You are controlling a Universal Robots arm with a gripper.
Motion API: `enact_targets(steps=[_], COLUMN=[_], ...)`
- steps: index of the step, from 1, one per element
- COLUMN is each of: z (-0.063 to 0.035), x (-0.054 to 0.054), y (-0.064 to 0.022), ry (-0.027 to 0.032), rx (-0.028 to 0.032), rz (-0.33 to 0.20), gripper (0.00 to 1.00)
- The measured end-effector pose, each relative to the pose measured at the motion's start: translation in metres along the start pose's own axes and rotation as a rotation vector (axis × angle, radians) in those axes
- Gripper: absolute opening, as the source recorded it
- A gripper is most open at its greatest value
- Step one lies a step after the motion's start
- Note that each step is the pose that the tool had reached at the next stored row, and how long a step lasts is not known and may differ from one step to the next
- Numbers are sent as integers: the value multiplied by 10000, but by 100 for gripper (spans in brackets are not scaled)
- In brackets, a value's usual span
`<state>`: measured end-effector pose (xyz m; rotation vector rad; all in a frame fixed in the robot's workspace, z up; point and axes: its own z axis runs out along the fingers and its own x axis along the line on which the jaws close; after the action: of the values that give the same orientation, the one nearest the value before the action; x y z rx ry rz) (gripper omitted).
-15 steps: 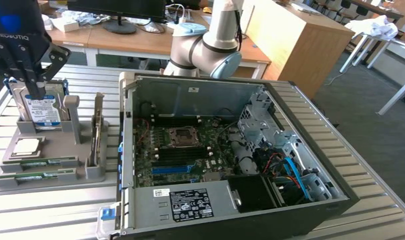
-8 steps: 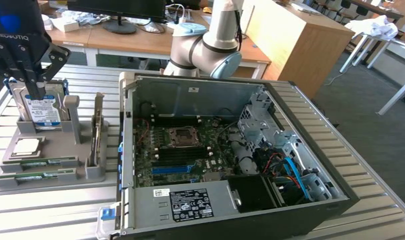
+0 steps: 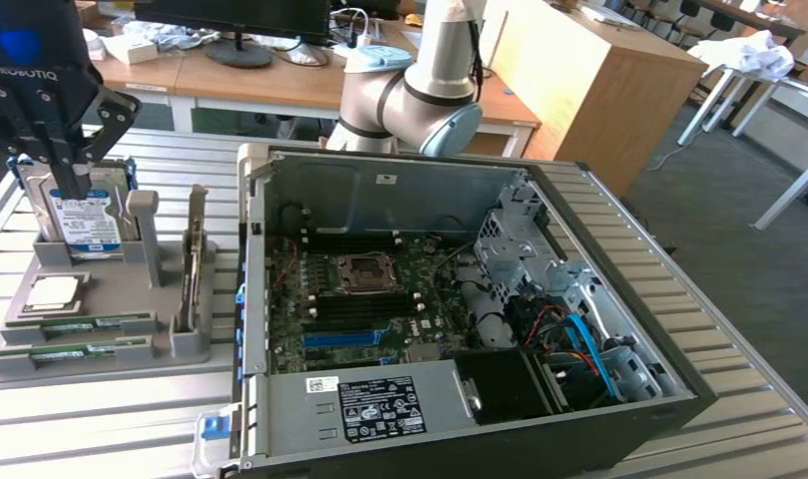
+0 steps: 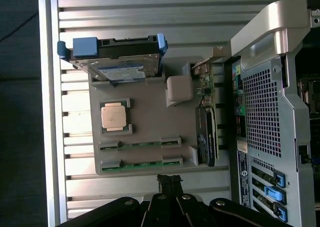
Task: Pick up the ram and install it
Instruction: 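Pick up the ram and move it above insertion slot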
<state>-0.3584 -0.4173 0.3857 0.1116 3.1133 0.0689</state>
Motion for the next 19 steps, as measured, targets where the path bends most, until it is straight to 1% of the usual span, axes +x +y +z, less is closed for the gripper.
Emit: enact_targets(steps=[7,19], z=[1,0], x=[0,0], y=[0,0], ry=[24,135], rx=[-3,6], rz=[-381,-1177], gripper=[10,10])
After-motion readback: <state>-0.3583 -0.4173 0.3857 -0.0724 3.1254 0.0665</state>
